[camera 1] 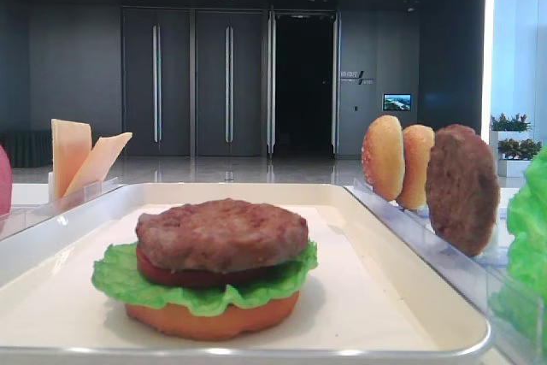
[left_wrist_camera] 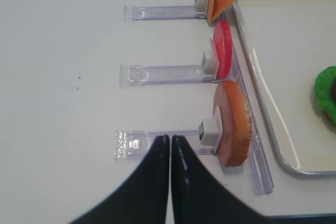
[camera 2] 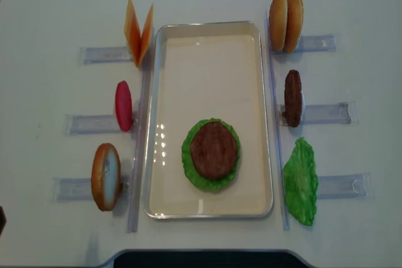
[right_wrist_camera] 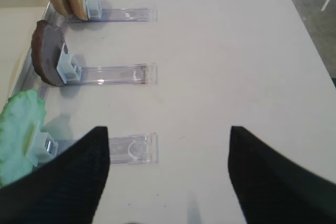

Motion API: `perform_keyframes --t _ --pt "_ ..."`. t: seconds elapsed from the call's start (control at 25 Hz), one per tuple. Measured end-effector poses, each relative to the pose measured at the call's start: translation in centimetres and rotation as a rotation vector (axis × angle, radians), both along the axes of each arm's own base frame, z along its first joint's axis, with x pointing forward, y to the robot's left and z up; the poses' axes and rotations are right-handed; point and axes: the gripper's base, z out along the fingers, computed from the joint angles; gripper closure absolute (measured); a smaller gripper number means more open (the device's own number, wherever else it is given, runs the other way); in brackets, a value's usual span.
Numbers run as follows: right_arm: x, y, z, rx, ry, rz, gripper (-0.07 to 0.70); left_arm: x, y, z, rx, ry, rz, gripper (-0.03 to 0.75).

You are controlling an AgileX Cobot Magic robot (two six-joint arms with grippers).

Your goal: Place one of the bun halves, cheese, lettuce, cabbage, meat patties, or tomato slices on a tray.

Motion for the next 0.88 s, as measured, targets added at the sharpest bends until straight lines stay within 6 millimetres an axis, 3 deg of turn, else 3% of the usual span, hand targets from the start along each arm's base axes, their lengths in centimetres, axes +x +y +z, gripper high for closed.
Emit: perform_keyframes --t 0.88 --pt "0.01 0.10 0.03 0.006 -0.003 0.009 0.144 0.00 0.00 0.00 0.000 0.000 0.000 0.716"
